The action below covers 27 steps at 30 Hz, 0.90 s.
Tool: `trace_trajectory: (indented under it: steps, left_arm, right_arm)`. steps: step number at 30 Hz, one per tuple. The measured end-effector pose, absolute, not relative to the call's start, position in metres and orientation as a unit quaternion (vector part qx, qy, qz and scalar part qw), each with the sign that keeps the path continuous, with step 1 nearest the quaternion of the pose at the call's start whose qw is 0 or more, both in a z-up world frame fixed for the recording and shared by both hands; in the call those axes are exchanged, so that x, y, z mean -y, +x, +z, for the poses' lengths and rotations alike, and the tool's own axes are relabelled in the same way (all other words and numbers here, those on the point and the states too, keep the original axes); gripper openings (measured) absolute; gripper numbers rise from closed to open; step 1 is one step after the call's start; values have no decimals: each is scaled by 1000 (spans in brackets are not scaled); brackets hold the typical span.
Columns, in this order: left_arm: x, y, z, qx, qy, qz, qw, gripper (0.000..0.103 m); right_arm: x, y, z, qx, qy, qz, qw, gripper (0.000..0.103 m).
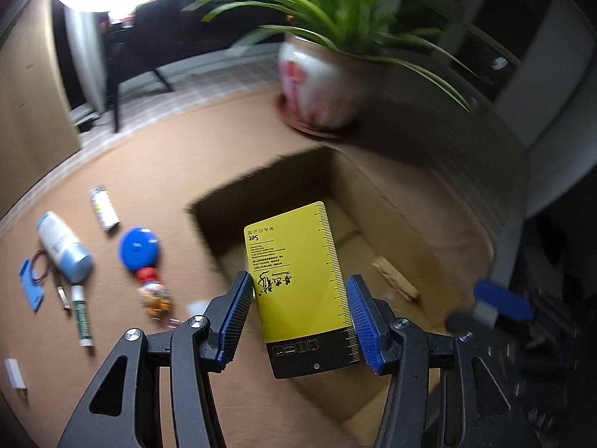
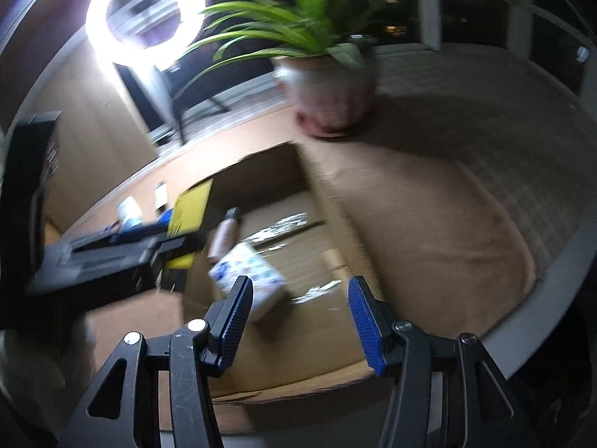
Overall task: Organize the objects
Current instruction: 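Carry the yellow card into the box and open the left tool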
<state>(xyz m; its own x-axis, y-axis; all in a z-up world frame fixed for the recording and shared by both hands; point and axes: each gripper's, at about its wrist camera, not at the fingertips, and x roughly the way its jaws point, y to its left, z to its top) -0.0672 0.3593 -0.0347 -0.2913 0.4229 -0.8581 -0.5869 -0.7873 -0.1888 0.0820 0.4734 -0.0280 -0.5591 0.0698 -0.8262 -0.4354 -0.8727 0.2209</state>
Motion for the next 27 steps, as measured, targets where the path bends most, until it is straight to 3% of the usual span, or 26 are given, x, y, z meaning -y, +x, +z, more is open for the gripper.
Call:
trace_trajectory:
  steps: [7,9,27]
  left_arm:
    - [-379,-38,-31,-105,-496,790,344,59]
    - [-378,-37,-31,-106,-501,787,345,69]
    - [-281,-61,-30,-58,-504,818,271,69]
  right_arm:
    - [-502,95,-27,-220,-438,851,189,50]
    - [-502,94,-27,-220,-437,851,189,50]
    - [-446,59,-17,-202,-437,870,110,50]
